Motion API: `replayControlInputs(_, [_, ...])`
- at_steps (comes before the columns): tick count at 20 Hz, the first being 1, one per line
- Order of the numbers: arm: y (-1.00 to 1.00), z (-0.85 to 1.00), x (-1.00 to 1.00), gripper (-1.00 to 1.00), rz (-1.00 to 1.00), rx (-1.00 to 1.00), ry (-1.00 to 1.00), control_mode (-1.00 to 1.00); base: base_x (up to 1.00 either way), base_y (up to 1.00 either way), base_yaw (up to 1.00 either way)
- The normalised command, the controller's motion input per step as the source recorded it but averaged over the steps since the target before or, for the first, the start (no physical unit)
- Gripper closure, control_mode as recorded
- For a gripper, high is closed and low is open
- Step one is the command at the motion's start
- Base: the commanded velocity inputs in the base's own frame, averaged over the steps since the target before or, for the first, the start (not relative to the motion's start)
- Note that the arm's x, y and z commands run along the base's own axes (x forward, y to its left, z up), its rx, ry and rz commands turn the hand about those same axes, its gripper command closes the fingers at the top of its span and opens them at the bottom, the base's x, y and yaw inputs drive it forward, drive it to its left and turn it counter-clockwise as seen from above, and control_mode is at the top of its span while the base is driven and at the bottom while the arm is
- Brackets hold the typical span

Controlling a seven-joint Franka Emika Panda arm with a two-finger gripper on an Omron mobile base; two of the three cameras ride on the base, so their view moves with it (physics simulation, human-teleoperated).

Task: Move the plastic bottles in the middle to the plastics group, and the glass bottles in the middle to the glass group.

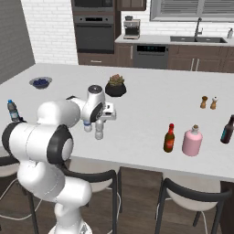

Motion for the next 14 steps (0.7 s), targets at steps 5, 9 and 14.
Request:
replayControlInputs(5, [0.06, 0.63, -0.98, 1.0, 0.08, 0.04, -0.03, -1.0, 0.0, 0.0, 0.0])
replayControlInputs(9, [0.57, 0.46, -0.9, 1.0, 0.14, 0.0, 0.0, -1.0, 0.0, 0.0, 0.0])
replayControlInputs(14, [0.97, 0.25, -0.67, 1.0, 0.17, 0.0, 0.0, -1.0, 0.0, 0.0, 0.0])
